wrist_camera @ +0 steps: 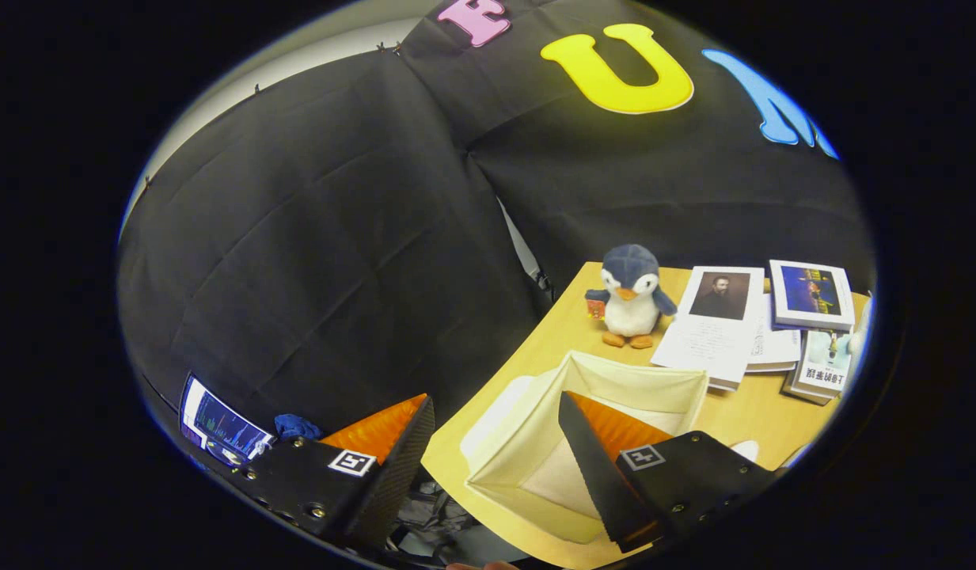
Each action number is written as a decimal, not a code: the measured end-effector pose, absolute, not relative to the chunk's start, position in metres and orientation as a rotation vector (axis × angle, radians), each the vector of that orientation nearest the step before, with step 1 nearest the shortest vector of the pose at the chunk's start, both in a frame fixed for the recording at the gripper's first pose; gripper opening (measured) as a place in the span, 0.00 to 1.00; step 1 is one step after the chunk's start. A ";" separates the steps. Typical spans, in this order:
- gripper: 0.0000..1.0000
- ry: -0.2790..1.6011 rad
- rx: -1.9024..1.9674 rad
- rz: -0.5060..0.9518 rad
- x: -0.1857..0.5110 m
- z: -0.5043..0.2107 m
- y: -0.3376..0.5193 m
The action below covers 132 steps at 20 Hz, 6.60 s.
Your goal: Open the storage box then place both shoes into the box .Put the left shoe in first, then the right shoe, with the right side of both shoes facing outward in a uniform manner.
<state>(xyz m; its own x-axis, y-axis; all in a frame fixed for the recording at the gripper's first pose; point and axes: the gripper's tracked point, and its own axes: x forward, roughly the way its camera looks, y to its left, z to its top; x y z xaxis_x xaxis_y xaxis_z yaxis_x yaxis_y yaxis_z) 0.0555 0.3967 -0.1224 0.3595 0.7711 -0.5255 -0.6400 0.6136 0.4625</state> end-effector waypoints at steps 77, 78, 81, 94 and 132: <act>0.00 1.296 0.169 0.428 0.023 -0.256 0.134; 0.00 1.279 0.165 0.430 0.025 -0.244 0.138; 0.00 1.224 0.112 0.456 0.035 -0.217 0.150; 0.00 1.162 0.075 0.642 0.053 -0.173 0.273; 0.99 1.129 0.062 0.667 0.075 -0.201 0.306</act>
<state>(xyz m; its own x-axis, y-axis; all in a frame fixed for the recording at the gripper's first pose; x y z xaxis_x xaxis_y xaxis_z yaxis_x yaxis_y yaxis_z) 0.0750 0.3059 -0.2009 0.2570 0.5218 -0.8134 -0.4615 0.8058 0.3711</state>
